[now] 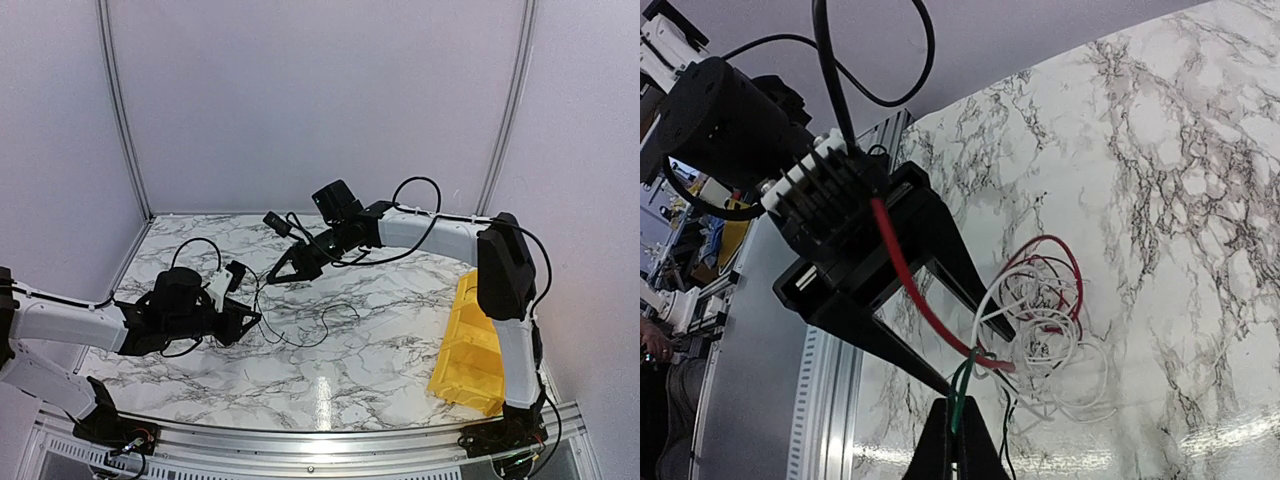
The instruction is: Untangle the cables
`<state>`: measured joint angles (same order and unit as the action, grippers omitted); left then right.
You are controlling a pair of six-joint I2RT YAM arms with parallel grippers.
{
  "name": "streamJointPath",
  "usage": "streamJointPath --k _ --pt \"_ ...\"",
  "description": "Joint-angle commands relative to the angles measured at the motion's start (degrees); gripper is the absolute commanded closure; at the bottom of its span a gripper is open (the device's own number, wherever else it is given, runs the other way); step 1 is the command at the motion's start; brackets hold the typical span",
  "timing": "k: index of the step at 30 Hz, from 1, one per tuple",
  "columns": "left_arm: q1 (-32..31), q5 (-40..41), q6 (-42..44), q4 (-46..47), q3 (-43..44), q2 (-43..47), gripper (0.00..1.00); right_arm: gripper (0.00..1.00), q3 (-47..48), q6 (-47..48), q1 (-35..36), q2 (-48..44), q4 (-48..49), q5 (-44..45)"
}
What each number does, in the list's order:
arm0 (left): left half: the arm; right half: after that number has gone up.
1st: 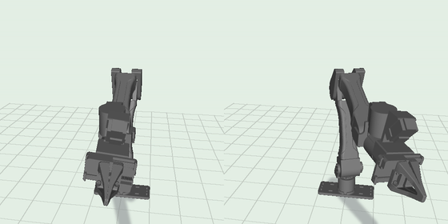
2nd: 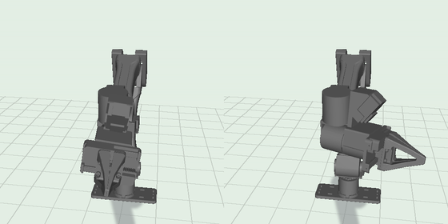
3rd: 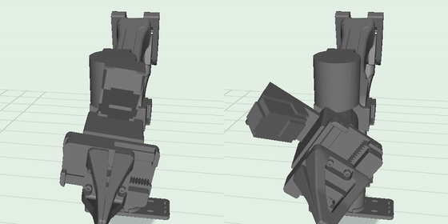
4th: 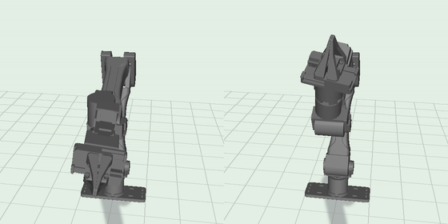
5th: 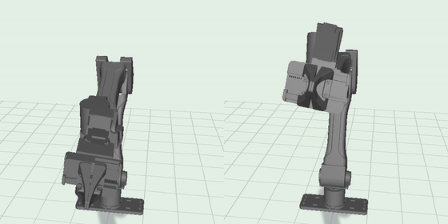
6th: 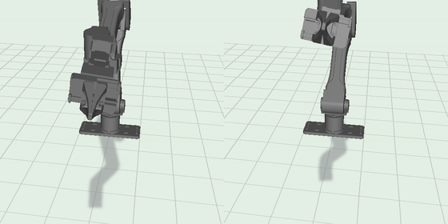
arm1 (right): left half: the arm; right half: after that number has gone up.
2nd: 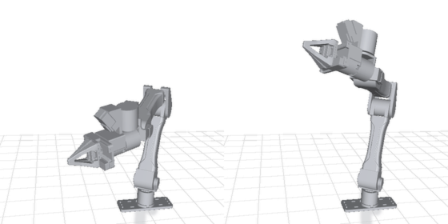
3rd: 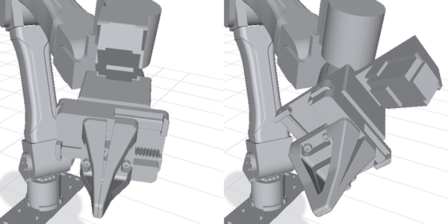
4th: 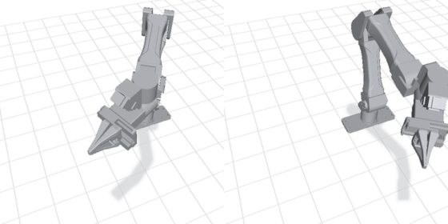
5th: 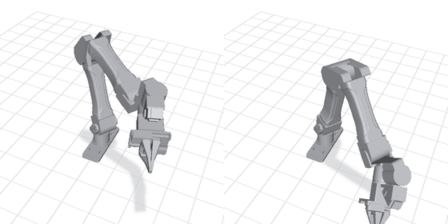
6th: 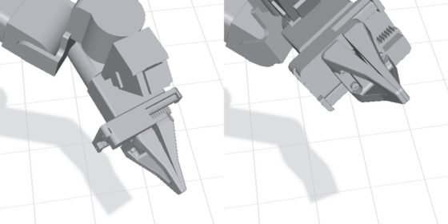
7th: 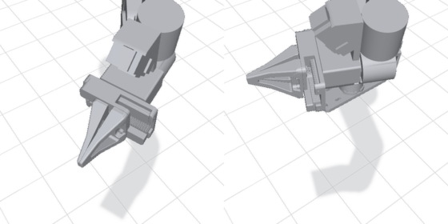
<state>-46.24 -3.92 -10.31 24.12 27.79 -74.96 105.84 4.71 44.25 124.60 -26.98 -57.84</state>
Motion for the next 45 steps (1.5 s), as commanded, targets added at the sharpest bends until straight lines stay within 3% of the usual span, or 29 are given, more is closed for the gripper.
streamJointPath --k 1,3,6,11,20,22,27,30,34,45 --pt "-0.3 -1.3 -1.2 1.5 0.6 3.3 0.49 1.0 -0.7 2.9 0.6 -3.1 1.3 3.5" --pt "-0.3 -2.2 -1.2 1.5 0.6 5.3 0.39 1.0 -1.3 4.0 0.6 -3.7 1.0 4.6" --pt "-0.3 0.9 -1.5 1.4 1.2 7.4 0.35 1.0 -1.8 4.8 0.7 -4.4 0.8 4.5" --pt "-0.3 8.4 -0.9 1.5 3.6 5.2 0.39 1.0 -2.0 5.0 1.0 -5.0 0.8 2.8" --pt "-0.3 9.4 -1.2 4.6 8.1 -2.2 0.53 1.0 -2.4 6.0 1.4 -6.0 -0.3 1.8" --pt "-0.3 8.7 -1.0 4.9 8.7 -2.5 0.52 1.0 -2.8 6.4 1.4 -6.2 -0.3 2.2" --pt "-0.3 6.7 0.5 4.2 7.8 -0.2 0.39 1.0 -3.4 8.0 1.3 -6.4 -0.7 4.6" --pt "-0.3 8.8 2.0 1.0 6.5 3.4 0.38 1.0 -3.4 9.5 1.3 -6.4 -1.8 7.0" --pt "-0.3 11.4 3.5 -0.2 5.1 6.0 0.38 1.0 -4.2 10.9 1.4 -7.6 -2.4 8.3" --pt "-0.3 4.9 4.3 -0.1 12.4 -4.1 0.48 1.0 -5.0 10.6 1.4 -8.6 -2.2 7.3"
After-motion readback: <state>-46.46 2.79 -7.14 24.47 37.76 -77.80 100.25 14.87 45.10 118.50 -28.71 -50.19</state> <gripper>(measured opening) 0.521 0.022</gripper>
